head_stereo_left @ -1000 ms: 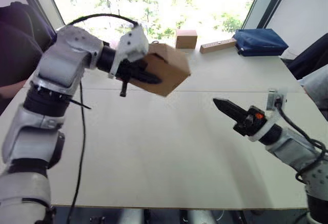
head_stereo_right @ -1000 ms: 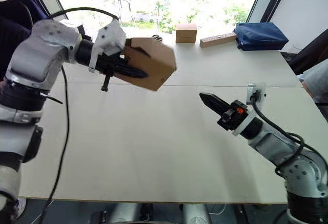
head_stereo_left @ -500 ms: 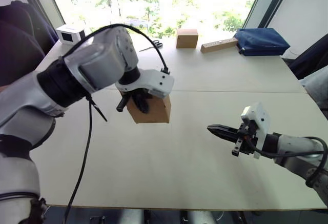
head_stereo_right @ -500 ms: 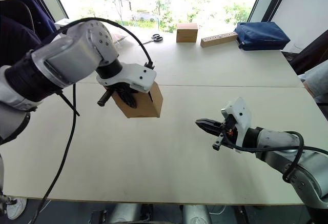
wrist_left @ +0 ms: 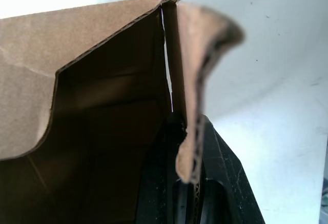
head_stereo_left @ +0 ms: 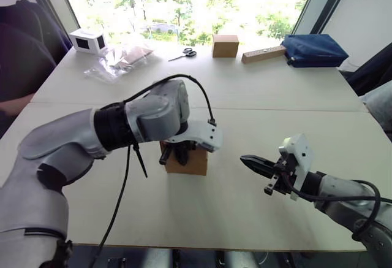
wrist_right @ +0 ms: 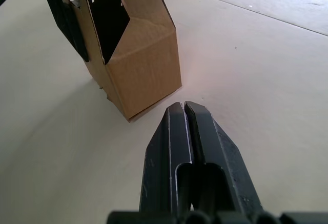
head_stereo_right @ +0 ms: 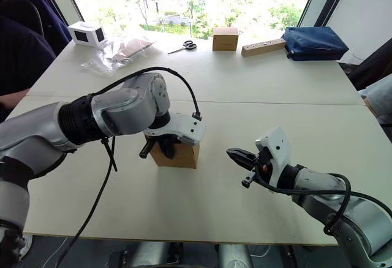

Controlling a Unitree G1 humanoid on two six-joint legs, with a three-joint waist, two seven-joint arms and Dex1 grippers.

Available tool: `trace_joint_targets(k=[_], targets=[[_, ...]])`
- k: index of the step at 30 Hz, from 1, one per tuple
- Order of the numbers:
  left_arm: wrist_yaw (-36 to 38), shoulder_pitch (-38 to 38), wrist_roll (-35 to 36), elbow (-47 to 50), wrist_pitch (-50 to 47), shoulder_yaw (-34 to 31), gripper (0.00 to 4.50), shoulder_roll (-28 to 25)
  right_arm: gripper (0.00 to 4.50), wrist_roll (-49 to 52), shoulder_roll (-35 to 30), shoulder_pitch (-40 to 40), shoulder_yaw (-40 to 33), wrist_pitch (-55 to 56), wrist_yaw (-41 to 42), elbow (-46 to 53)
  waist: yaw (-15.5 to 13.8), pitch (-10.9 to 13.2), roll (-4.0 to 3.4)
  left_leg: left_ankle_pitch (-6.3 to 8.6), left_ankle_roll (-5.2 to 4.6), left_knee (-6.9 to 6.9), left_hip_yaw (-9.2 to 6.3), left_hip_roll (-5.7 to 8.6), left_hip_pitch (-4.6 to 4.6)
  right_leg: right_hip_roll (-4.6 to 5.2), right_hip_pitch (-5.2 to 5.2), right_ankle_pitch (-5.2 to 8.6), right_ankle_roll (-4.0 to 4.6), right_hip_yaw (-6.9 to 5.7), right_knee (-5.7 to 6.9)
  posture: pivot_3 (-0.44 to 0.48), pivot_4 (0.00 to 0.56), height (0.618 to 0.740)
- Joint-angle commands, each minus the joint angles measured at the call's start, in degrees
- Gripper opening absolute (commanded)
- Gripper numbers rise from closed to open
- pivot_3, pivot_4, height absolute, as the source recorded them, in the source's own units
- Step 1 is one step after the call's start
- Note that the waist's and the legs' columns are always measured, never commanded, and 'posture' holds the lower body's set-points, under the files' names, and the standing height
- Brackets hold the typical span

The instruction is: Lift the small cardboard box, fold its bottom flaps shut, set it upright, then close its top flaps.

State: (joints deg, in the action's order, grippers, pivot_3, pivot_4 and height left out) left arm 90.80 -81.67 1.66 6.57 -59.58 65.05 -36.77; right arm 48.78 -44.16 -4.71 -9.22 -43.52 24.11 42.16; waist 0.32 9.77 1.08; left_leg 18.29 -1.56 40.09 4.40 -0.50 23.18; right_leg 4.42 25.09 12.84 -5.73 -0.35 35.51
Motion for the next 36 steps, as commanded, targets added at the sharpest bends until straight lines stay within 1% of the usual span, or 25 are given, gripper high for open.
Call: trace_joint_targets(k=[1,4,7,8,11,17,19,22,24,27,28,29,30,32,34,36], targets=[[-0.7,-0.1,-1.0,0.9,-0.1,-1.3,0.00,0.5,0.02,-0.6,0.4,0.0,-0.5,0.1,-0.1,1.6,0.0,0.0,0.00,0.00,0.00,0.00,0.00,0.01,0.00,0.00,0.00,0.00,0.00,0.00,0.00,0.000,0.150,0.740],[-1.6,-0.4,-1.0,-0.2,-1.0,-1.9,0.72,1.6,0.00,-0.9,0.5,0.2,-0.4,0.0,0.0,1.3,-0.3,0.0,0.00,0.00,0.00,0.01,0.00,0.01,0.00,0.00,0.00,0.00,0.00,0.00,0.00,0.000,0.150,0.740],[-1.6,-0.9,-0.6,-1.1,-1.9,-2.4,1.81,2.4,0.00,-1.2,0.5,0.6,-0.4,0.0,0.5,0.7,-0.6,0.0,0.00,0.00,0.00,0.02,0.00,0.01,0.00,0.00,0.00,0.00,0.00,0.00,0.01,0.000,0.150,0.740],[-1.4,-1.3,-0.5,-1.2,-2.1,-2.6,2.28,2.5,0.00,-1.4,0.4,0.8,-0.3,-0.1,0.7,0.5,-0.7,0.0,0.00,0.00,0.00,0.01,0.01,0.01,0.00,0.00,0.00,0.00,0.00,0.00,0.01,0.000,0.150,0.740],[-2.0,-2.1,0.2,-1.3,-3.9,-3.9,3.47,3.5,0.00,-1.1,0.0,1.1,-0.6,-0.2,2.3,-0.6,-0.9,0.0,0.00,0.00,0.00,0.02,0.00,0.01,0.00,0.00,0.01,0.00,0.00,0.00,0.02,0.000,0.150,0.740],[-1.6,-5.0,4.3,-3.8,-9.7,-8.5,3.47,4.7,0.00,-0.5,-1.7,6.5,-1.0,-0.9,7.4,-5.4,-1.0,0.0,-0.01,0.00,-0.01,0.08,0.00,0.04,0.02,0.00,0.01,-0.01,0.00,0.01,0.06,0.000,0.150,0.740],[-1.8,-5.2,5.7,-4.4,-9.7,-10.4,3.47,5.2,0.00,-0.3,-2.3,8.0,-1.3,-1.4,8.9,-6.6,-1.1,0.0,-0.01,0.00,-0.01,0.08,0.00,0.03,0.02,0.00,0.01,0.00,-0.01,0.01,0.07,0.000,0.150,0.740],[-3.3,-5.0,8.5,-8.1,-11.5,-16.2,3.47,6.3,0.00,1.3,-1.6,11.9,-1.7,-2.1,10.0,-8.8,-1.0,0.0,-0.02,0.01,-0.02,0.07,-0.03,0.03,0.03,0.00,0.04,0.00,-0.06,-0.01,0.12,0.000,0.150,0.740],[-4.5,-5.6,10.8,-12.1,-12.4,-21.7,3.47,7.6,0.00,2.4,-1.0,13.8,-2.0,-2.5,10.5,-9.9,-1.0,0.0,-0.02,0.00,-0.02,0.13,0.00,0.04,0.07,0.02,0.13,-0.01,-0.06,0.01,0.25,0.000,0.150,0.740],[-7.3,-5.5,14.4,-17.9,-11.9,-32.2,3.47,8.9,0.00,3.4,0.3,16.3,-2.3,-2.4,10.9,-11.6,-0.9,0.0,-0.02,0.00,-0.02,0.15,-0.01,0.04,0.06,0.02,0.20,0.01,-0.09,0.01,0.42,0.000,0.150,0.740],[-8.5,-5.2,15.1,-18.9,-11.5,-34.6,3.47,9.4,0.00,3.6,0.6,16.6,-2.3,-2.3,11.0,-12.0,-0.9,0.0,-0.02,0.00,-0.02,0.15,-0.01,0.04,0.05,0.02,0.22,0.01,-0.11,0.01,0.49,0.000,0.150,0.740],[-15.0,-3.1,16.9,-21.0,-7.4,-44.7,3.47,11.5,0.00,3.2,1.2,17.8,-2.2,-1.8,10.9,-13.0,-0.9,0.0,-0.04,0.00,-0.02,0.15,-0.02,0.04,0.05,0.02,0.24,0.01,-0.11,0.01,0.53,0.000,0.150,0.740],[-19.8,-1.7,18.2,-22.3,-4.6,-51.9,3.47,13.2,0.00,3.0,1.4,18.6,-2.3,-1.5,11.0,-13.8,-1.0,0.0,-0.06,0.00,-0.02,0.13,-0.02,0.04,0.05,0.01,0.27,0.02,-0.11,0.00,0.56,0.000,0.150,0.740],[-27.2,2.1,19.6,-23.2,-5.1,-62.8,3.47,13.1,0.00,3.6,2.3,20.6,-2.1,-1.9,10.8,-14.7,-0.8,0.0,-0.04,-0.01,0.00,0.23,-0.02,0.04,0.12,0.10,0.29,0.00,-0.12,-0.02,0.59,0.000,0.150,0.740],[-32.9,9.8,22.1,-17.5,-2.4,-72.9,3.47,12.8,0.00,6.2,3.2,22.9,-2.6,-3.4,10.5,-14.9,0.4,-0.1,-0.23,-0.01,0.00,0.25,0.02,0.04,0.06,0.10,0.28,-0.01,-0.13,0.03,0.62,0.000,0.150,0.740],[-35.7,16.8,24.2,-11.0,-0.3,-78.1,3.47,12.3,0.00,8.0,3.6,24.5,-2.9,-4.5,10.4,-15.3,0.7,-0.1,-0.23,-0.01,0.01,0.12,0.05,0.01,-0.10,0.13,0.26,-0.01,-0.12,0.07,0.71,0.000,0.150,0.740]])
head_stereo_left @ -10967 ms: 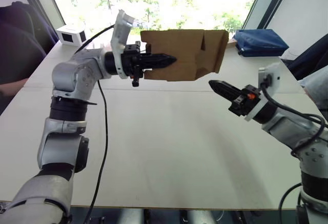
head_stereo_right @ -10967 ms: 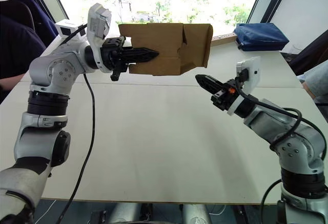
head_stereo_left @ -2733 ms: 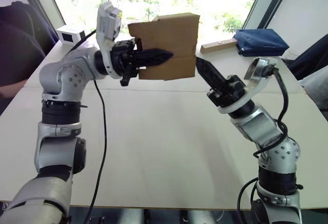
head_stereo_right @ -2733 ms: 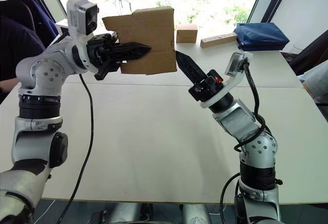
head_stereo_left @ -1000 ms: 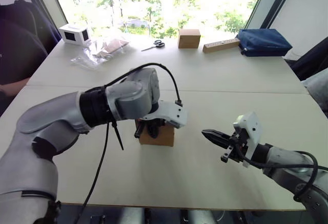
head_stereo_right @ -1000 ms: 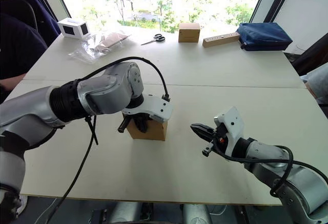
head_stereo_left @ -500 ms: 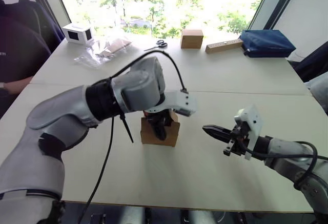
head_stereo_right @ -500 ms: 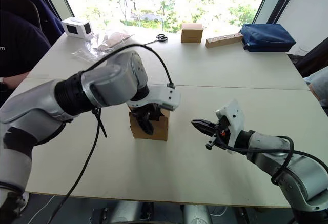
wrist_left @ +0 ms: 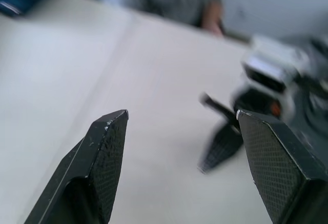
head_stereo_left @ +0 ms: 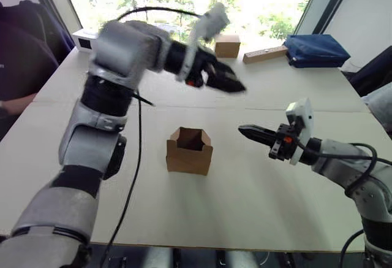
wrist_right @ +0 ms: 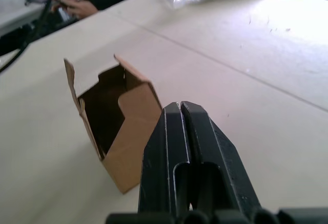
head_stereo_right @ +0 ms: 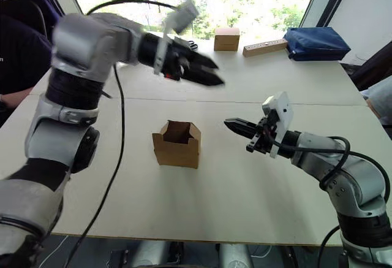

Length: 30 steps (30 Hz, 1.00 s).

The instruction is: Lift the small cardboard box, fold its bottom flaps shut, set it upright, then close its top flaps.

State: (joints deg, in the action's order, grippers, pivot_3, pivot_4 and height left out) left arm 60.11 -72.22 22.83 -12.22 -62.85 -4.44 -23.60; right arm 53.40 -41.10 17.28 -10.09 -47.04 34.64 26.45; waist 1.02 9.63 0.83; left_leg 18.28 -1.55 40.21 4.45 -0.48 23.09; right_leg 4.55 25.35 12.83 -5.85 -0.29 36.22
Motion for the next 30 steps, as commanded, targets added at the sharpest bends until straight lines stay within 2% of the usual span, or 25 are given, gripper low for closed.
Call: trace_joint_targets(k=[1,3,8,9,10,18,30], targets=[[-5.0,12.2,4.0,11.2,2.8,-10.0,3.24,-2.3,0.00,3.2,0.5,3.3,-1.4,-1.3,-0.1,0.1,-0.1,0.0,0.04,-0.13,0.22,-0.08,-0.03,-0.05,-0.02,-0.04,0.01,0.00,0.01,-0.03,0.01,0.000,0.150,0.740],[-5.1,19.6,5.6,15.8,2.7,-11.7,2.79,-4.4,0.00,2.7,0.1,4.1,-0.3,-1.9,0.7,-0.3,-0.2,0.0,0.04,-0.30,0.53,-0.12,-0.05,-0.08,0.00,-0.07,0.03,0.00,0.02,-0.06,0.01,0.000,0.150,0.740],[-3.4,35.2,10.4,23.6,7.7,-14.9,0.58,-7.1,0.00,1.5,0.4,5.3,2.7,-2.5,1.7,0.2,-0.9,0.1,0.13,-0.33,0.58,-0.07,-0.06,0.06,0.04,0.13,-0.05,-0.06,0.11,-0.11,-0.03,0.000,0.150,0.740],[-3.3,37.4,11.9,24.0,7.5,-15.8,0.20,-7.2,0.00,1.2,0.4,5.4,3.5,-2.5,2.1,0.4,-1.2,0.0,0.14,-0.32,0.58,-0.06,-0.06,0.10,0.04,0.16,-0.08,-0.06,0.11,-0.10,-0.05,0.000,0.150,0.740],[-3.2,39.2,12.5,24.1,7.9,-15.8,0.02,-7.5,0.00,0.7,0.4,5.4,4.2,-2.3,2.5,0.5,-1.4,0.0,0.14,-0.31,0.56,-0.06,-0.05,0.10,0.04,0.16,-0.10,-0.09,0.16,-0.10,-0.13,0.000,0.150,0.740],[0.7,49.2,13.5,27.3,11.7,-7.8,0.02,-11.6,0.00,-4.1,1.1,5.1,9.9,-1.2,4.0,0.9,-1.6,0.0,0.15,-0.20,0.35,-0.06,-0.05,0.12,0.00,0.13,-0.13,-0.09,0.17,-0.12,-0.12,0.000,0.150,0.740],[1.7,46.5,8.2,20.6,21.0,3.5,0.02,-12.5,0.00,-16.3,3.2,6.9,18.1,4.4,7.7,-4.3,-1.6,0.0,0.15,-0.16,0.29,-0.07,-0.05,0.11,-0.03,0.07,-0.15,-0.09,0.17,-0.14,-0.12,0.000,0.150,0.740]])
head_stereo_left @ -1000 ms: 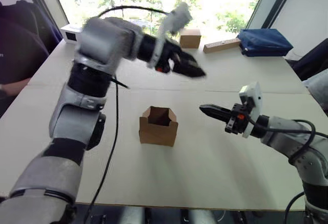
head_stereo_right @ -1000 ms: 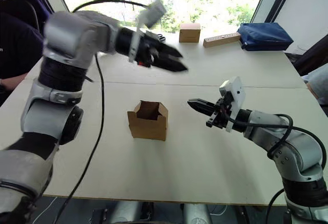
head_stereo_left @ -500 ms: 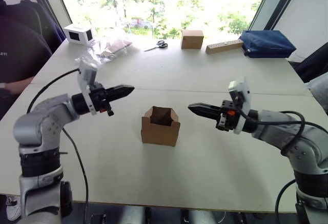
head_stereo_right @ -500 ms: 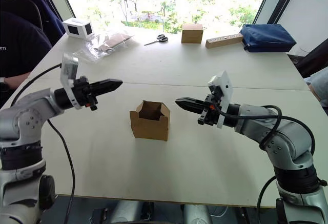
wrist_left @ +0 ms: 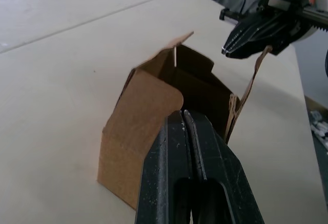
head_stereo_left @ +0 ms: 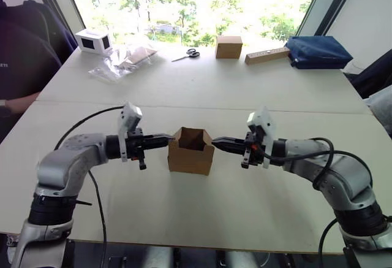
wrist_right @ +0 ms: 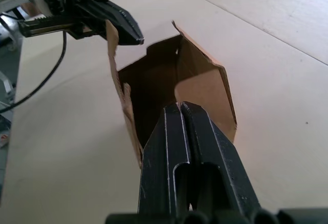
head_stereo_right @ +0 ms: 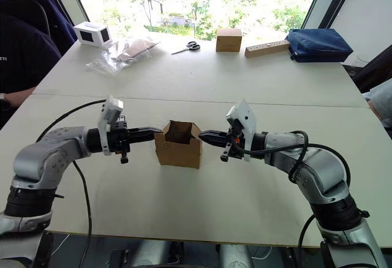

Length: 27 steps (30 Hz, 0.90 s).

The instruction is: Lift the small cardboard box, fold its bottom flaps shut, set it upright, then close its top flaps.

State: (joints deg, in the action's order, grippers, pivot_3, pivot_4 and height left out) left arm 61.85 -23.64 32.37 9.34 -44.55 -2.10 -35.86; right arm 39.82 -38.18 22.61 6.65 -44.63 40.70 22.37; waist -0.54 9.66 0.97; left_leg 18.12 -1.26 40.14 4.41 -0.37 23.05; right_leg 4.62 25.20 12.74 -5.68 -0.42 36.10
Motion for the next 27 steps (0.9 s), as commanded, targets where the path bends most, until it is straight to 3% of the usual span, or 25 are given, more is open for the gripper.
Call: trace_joint_targets(k=[1,6,17,21,27], targets=[[-0.2,-2.4,-2.1,-1.4,3.2,2.0,0.02,-0.4,0.00,-3.9,0.5,1.9,2.2,2.4,1.8,-0.8,0.0,0.0,0.00,0.00,-0.01,0.00,0.00,0.00,0.00,0.00,0.00,0.00,0.00,-0.01,0.00,0.000,0.150,0.740],[-0.9,-3.8,-6.3,-3.4,4.5,6.3,0.02,-1.7,0.00,-7.3,2.4,3.4,3.9,4.0,2.7,-3.3,0.0,0.0,0.00,0.01,-0.01,0.00,0.00,0.00,0.01,-0.01,0.00,0.00,0.00,-0.01,-0.01,0.000,0.150,0.740],[-1.5,-5.7,-9.8,-5.9,7.2,8.9,0.02,-1.8,0.00,-15.2,3.2,7.1,9.2,5.6,5.9,-8.7,0.1,0.0,-0.01,0.01,-0.02,0.00,0.00,0.00,-0.06,-0.01,-0.06,0.00,0.00,-0.02,0.01,0.000,0.150,0.740],[-1.6,-5.5,-6.9,-4.0,5.1,7.2,0.02,-0.9,0.00,-16.6,3.8,7.6,9.1,6.4,6.7,-9.9,0.1,0.0,-0.01,0.01,-0.02,-0.03,-0.01,-0.01,-0.26,-0.01,-0.24,0.01,0.00,-0.02,-0.01,0.000,0.150,0.740],[-2.0,-3.8,-8.4,-3.3,5.2,8.6,0.02,-1.9,0.00,-17.5,4.8,7.8,8.3,6.8,7.4,-10.4,0.2,0.0,-0.01,0.06,-0.09,-0.08,0.00,-0.01,-0.57,-0.01,-0.52,0.02,0.01,-0.02,-0.06,0.000,0.150,0.740]])
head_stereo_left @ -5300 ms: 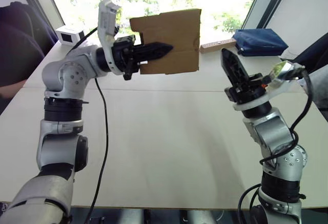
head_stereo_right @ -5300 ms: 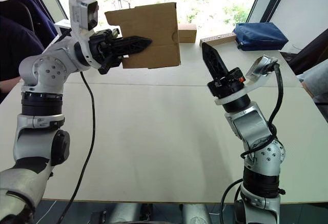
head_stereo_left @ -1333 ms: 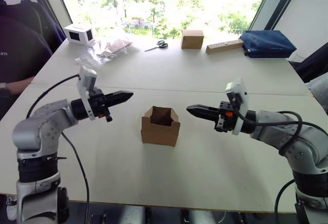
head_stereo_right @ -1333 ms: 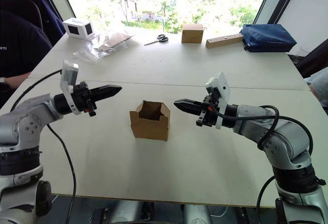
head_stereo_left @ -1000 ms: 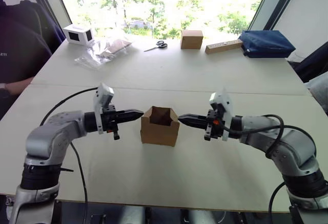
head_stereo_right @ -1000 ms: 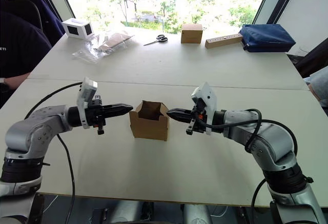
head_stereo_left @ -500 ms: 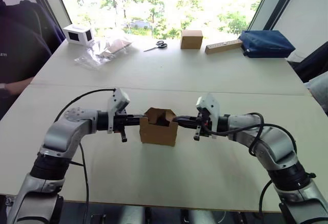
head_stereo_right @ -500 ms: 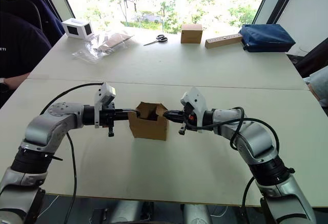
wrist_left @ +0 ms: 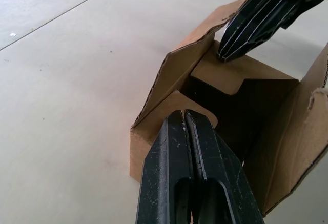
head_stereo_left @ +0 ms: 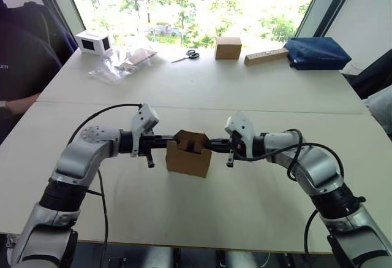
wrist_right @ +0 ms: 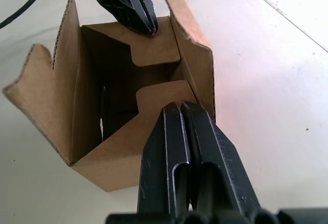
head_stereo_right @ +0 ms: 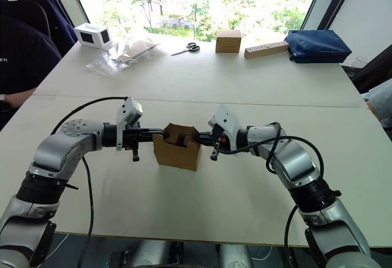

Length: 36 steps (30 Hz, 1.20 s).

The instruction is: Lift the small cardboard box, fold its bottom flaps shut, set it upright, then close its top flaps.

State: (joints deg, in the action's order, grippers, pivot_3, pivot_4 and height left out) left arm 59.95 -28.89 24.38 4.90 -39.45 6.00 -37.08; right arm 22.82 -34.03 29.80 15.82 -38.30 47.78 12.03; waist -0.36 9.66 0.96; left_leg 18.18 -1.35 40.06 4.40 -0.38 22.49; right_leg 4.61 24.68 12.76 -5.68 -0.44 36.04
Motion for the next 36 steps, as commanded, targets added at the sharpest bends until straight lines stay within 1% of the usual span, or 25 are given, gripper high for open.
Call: trace_joint_targets(k=[1,9,12,15,23,28,36], targets=[[-0.2,1.8,-0.5,1.3,0.0,0.6,0.02,-0.8,0.00,-0.5,0.8,0.6,-1.0,0.5,0.4,0.0,0.0,0.0,0.00,0.00,0.00,0.00,0.00,0.00,-0.01,0.00,-0.01,0.00,0.00,0.00,0.00,0.000,0.150,0.740],[-1.3,2.7,1.3,4.2,-3.1,0.5,0.02,-0.2,0.00,-0.7,1.7,0.9,-2.2,0.7,0.8,-0.6,0.0,0.0,0.00,0.01,0.00,0.00,0.00,-0.01,-0.03,0.02,-0.03,0.00,0.01,0.00,0.00,0.000,0.150,0.740],[-2.0,2.7,3.9,6.7,-7.5,-0.3,0.02,-0.3,0.00,-1.4,2.2,1.3,-2.1,1.5,0.8,-1.6,0.0,0.0,0.00,0.01,0.00,-0.01,0.00,-0.01,-0.03,0.02,-0.03,0.00,0.01,0.00,0.00,0.000,0.150,0.740],[-2.7,2.5,5.0,7.8,-9.3,-0.8,0.02,-0.3,0.00,-2.4,2.5,1.6,-2.0,2.5,0.8,-2.7,0.1,0.0,0.00,0.01,-0.01,-0.01,-0.01,-0.01,-0.03,0.01,-0.03,0.00,0.01,0.00,0.00,0.000,0.150,0.740],[-3.3,2.7,5.6,8.9,-9.9,-0.8,0.02,-0.9,0.00,-2.5,2.9,1.9,-2.6,3.0,1.4,-3.0,0.2,0.0,0.00,0.01,0.00,-0.02,-0.01,-0.02,-0.03,0.01,-0.03,0.01,0.01,0.00,-0.01,0.000,0.150,0.740],[-3.8,1.6,4.0,6.1,-7.4,-0.7,0.02,-0.7,0.00,-0.3,2.8,1.8,-3.6,1.4,2.6,-0.8,0.3,0.0,0.00,0.01,0.00,-0.03,-0.01,-0.02,-0.03,0.01,-0.02,0.04,0.07,0.00,-0.02,0.000,0.150,0.740],[-3.9,-0.3,5.5,3.2,-5.9,-3.2,0.02,-0.2,0.00,1.6,3.2,1.6,-6.4,0.4,2.0,0.8,0.4,0.0,-0.01,0.01,0.00,-0.04,-0.01,-0.02,-0.03,0.02,-0.02,0.04,0.07,0.00,-0.03,0.000,0.150,0.740]])
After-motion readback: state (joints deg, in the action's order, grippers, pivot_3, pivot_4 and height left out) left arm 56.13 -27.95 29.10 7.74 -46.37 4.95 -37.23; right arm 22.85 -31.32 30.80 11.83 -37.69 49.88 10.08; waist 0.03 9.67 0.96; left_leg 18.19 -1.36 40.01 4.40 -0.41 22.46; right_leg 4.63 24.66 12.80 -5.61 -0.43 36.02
